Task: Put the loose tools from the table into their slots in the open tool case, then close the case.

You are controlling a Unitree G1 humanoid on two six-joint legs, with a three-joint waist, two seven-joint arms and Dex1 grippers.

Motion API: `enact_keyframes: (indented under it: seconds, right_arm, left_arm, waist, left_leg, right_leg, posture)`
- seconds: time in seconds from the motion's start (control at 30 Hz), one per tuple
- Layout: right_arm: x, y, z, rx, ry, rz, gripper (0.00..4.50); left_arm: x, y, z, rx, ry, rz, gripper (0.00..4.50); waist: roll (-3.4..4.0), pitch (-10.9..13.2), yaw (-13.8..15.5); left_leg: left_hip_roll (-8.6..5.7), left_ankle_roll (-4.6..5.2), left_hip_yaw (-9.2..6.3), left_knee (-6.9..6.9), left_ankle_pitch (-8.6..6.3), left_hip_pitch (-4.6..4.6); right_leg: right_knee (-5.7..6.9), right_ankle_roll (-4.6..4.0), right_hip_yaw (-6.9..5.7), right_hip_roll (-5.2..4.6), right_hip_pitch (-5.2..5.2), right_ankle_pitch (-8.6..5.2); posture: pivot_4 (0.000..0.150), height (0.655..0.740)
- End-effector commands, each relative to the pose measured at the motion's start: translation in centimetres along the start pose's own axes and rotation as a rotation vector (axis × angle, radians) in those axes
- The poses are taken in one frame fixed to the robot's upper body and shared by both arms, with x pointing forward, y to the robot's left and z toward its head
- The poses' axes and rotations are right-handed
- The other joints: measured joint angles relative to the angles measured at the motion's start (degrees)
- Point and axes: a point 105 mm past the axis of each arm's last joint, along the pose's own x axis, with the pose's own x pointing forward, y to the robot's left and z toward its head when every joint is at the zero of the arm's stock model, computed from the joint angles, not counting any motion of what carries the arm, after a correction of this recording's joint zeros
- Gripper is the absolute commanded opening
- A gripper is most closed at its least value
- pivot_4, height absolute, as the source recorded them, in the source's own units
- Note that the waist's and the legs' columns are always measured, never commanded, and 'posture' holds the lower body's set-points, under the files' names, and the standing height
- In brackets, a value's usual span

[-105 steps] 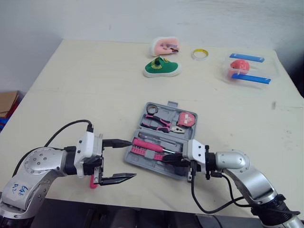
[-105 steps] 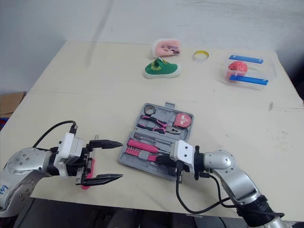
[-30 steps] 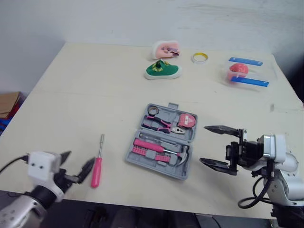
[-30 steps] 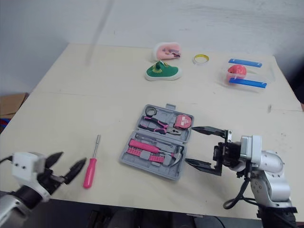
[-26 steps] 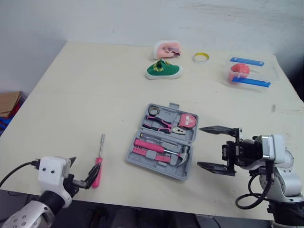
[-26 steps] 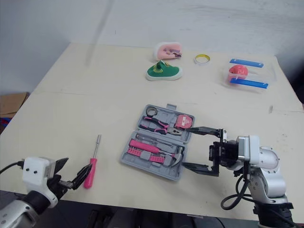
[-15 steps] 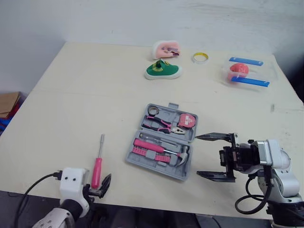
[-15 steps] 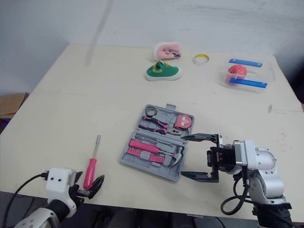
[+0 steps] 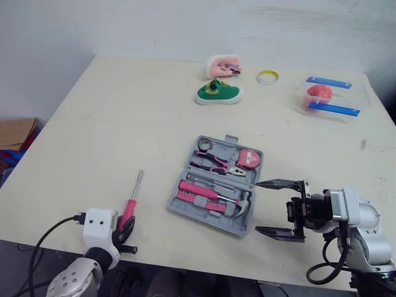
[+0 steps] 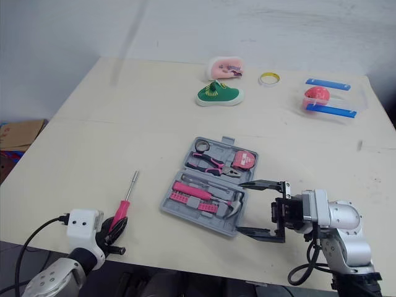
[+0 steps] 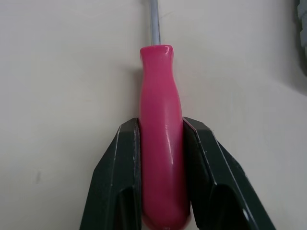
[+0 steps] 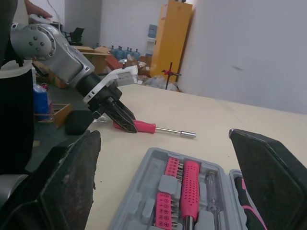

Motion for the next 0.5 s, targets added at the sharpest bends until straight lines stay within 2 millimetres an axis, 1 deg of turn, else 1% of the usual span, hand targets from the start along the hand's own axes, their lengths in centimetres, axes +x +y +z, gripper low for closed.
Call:
enact_keyframes:
  seconds: [0.03,0.07,0.13,0.2,0.3,0.37,0.4,0.5]
  right_arm:
    - [-0.4,-0.4,1.1,-0.062,0.027,-0.041,4.50]
    - [-0.8,-0.6,1.2,-0.079,0.052,-0.062,4.50]
    - [-1.5,-1.2,1.2,-0.098,0.093,-0.104,4.50]
    - [-2.3,-1.7,1.2,-0.096,0.126,-0.130,4.50]
    - [-2.8,-1.9,0.8,-0.035,0.182,-0.152,4.50]
    - [-2.9,-2.1,0.7,0.003,0.207,-0.173,4.50]
    - [-2.8,-2.2,0.7,0.004,0.215,-0.179,4.50]
    - [-2.5,-2.3,0.9,0.005,0.223,-0.189,4.50]
  left_arm:
    - [0.0,-0.4,3.4,0.090,-0.153,-0.107,0.56]
    - [-0.2,-0.9,4.3,0.210,-0.170,-0.207,0.56]
    - [-0.8,-1.4,5.4,0.360,-0.180,-0.352,0.56]
    - [-1.1,-1.1,6.6,0.427,-0.207,-0.450,0.56]
    - [-1.6,-1.7,8.2,0.636,-0.241,-0.687,0.56]
    - [-1.5,-2.2,9.8,0.739,-0.286,-0.825,0.56]
    - [-1.4,-2.7,10.3,0.790,-0.289,-0.890,0.56]
    - [-1.2,-3.4,10.6,0.869,-0.270,-1.006,0.56]
  waist:
    - [-0.10,0.1,0.0]
    - [-0.18,0.1,0.1]
    - [-0.23,0.1,0.0]
    - [-0.18,0.1,-0.1]
    - [-0.16,0.1,-0.1]
    - [-0.08,0.2,0.0]
    - [-0.07,0.2,0.0]
    - [-0.05,0.2,0.0]
  left_leg:
    - [0.00,0.00,-0.01,0.00,0.00,-0.01]
    - [0.00,-0.01,-0.02,0.00,0.01,-0.02]
    - [0.02,-0.12,-0.10,-0.01,0.04,-0.07]
    - [0.01,-0.13,-0.03,-0.04,0.04,-0.06]
    - [0.02,-0.12,0.00,-0.10,0.03,-0.04]
    - [0.04,-0.16,-0.02,-0.14,0.06,-0.04]
    - [0.03,-0.20,-0.02,-0.17,0.08,-0.01]
    - [0.03,-0.19,-0.04,-0.20,0.08,-0.05]
  right_leg:
    - [0.00,0.00,-0.01,0.01,-0.01,0.00]
    - [0.01,0.00,-0.02,0.01,-0.02,0.00]
    - [0.02,-0.06,-0.10,0.04,-0.07,-0.01]
    - [-0.02,-0.07,-0.05,0.01,-0.05,-0.01]
    - [-0.12,-0.08,-0.06,0.00,-0.05,0.00]
    - [-0.10,-0.12,-0.09,0.02,-0.08,-0.01]
    - [-0.08,-0.13,-0.09,0.02,-0.08,0.00]
    - [-0.13,-0.13,-0.10,0.01,-0.08,0.00]
  posture:
    - [0.150,0.7400]
    - [0.150,0.7400]
    - [0.150,0.7400]
    - [0.150,0.7400]
    - [0.150,0.7400]
    - [0.150,0.7400]
    - [0.150,0.7400]
    - [0.150,0.7400]
